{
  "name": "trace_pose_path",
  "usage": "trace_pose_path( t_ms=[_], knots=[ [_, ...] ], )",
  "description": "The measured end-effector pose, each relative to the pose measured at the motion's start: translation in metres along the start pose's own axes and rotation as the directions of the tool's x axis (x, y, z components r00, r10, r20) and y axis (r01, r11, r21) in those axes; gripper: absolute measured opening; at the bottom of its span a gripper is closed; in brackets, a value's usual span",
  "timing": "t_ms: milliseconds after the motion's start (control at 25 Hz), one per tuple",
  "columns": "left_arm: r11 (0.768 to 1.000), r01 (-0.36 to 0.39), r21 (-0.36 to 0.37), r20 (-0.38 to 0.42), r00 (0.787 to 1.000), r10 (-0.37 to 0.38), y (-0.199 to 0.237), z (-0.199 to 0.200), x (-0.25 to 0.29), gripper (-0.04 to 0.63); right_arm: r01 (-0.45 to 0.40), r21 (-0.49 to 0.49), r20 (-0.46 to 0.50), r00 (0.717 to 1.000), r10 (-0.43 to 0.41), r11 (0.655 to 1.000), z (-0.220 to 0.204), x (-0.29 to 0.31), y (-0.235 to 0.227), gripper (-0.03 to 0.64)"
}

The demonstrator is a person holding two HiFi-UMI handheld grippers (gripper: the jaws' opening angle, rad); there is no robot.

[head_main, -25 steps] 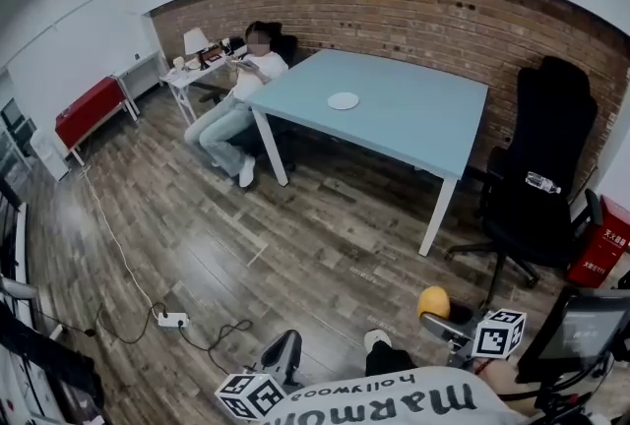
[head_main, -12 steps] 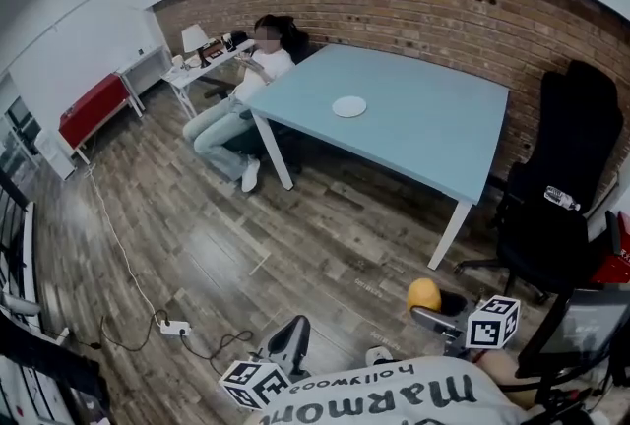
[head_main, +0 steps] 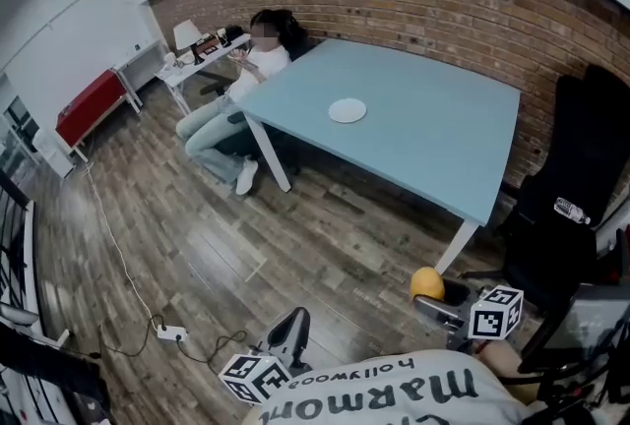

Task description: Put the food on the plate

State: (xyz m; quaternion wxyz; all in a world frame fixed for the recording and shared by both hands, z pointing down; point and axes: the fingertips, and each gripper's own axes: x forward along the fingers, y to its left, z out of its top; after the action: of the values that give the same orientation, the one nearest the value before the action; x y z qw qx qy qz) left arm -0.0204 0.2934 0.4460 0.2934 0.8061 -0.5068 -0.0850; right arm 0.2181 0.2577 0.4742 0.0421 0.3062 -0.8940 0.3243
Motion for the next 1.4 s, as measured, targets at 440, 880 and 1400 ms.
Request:
trace_pose_path(
  t_ms=[440, 880, 1400],
  knots=[
    [0.997, -0.083, 0.002, 0.007, 0.997, 0.082, 0.047, 0.036, 0.034, 0.006, 0.006, 0.036, -0.019, 1.000, -0.005, 0.999, 0.031, 0.055, -0.041, 0.314],
    [1.000, -0.024, 0.003, -0.025, 0.999, 0.024, 0.123, 0.112, 0.103, 0.006, 0.104, 0.059, 0.017, 0.994, -0.105, 0.993, 0.093, 0.144, -0.072, 0.314],
    [1.000, 0.001, -0.021, -0.019, 1.000, -0.001, 0.223, 0.196, 0.149, 0.006, 0.155, 0.037, 0.002, 0.988, -0.156, 0.987, 0.149, 0.260, -0.079, 0.314]
  ],
)
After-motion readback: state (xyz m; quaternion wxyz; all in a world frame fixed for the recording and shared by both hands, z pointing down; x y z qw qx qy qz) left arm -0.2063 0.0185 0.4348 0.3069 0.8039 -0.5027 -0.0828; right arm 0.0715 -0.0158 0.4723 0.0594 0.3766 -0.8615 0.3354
